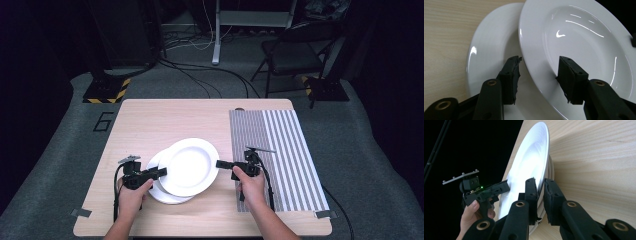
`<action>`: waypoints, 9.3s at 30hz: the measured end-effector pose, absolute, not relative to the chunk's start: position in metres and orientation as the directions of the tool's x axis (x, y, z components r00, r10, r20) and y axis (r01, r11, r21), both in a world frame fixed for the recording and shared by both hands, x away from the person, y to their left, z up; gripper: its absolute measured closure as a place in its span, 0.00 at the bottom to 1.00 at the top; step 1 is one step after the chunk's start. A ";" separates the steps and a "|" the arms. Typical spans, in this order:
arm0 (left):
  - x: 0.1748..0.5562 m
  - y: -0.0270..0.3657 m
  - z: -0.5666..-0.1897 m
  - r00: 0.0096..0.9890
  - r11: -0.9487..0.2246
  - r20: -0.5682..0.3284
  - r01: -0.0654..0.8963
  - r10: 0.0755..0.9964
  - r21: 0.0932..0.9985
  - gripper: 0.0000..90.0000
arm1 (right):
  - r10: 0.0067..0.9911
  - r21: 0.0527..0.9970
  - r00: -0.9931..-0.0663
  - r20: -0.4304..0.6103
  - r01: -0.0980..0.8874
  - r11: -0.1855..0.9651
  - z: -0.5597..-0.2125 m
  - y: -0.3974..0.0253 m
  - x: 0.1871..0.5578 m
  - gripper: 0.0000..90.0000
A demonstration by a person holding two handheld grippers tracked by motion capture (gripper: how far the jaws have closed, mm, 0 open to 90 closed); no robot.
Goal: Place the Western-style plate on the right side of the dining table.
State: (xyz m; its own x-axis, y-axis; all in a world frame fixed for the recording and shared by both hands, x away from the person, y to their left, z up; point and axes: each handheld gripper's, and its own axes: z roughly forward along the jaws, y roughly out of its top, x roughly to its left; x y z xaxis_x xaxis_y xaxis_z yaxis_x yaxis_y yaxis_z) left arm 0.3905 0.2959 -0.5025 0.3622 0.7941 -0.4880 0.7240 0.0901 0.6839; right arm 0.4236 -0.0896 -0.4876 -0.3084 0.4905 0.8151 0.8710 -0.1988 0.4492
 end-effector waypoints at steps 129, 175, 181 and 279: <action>0.390 0.215 -0.459 0.455 -0.069 -0.258 0.586 0.852 0.808 0.56 | 0.871 0.800 -0.439 0.221 0.592 0.096 -0.459 -0.078 0.378 0.44; 0.414 0.129 -0.455 0.623 -0.166 -0.266 0.546 0.735 0.821 0.58 | 0.952 0.807 -0.214 0.221 0.588 -0.055 -0.457 -0.152 0.338 0.45; 0.414 0.123 -0.454 0.631 -0.168 -0.271 0.546 0.727 0.821 0.58 | 0.957 0.808 -0.193 0.217 0.585 -0.065 -0.456 -0.155 0.335 0.45; 0.458 0.055 -0.473 0.678 -0.153 -0.337 0.555 0.653 0.818 0.65 | 0.977 0.792 -0.069 0.202 0.598 -0.122 -0.468 -0.214 0.345 0.47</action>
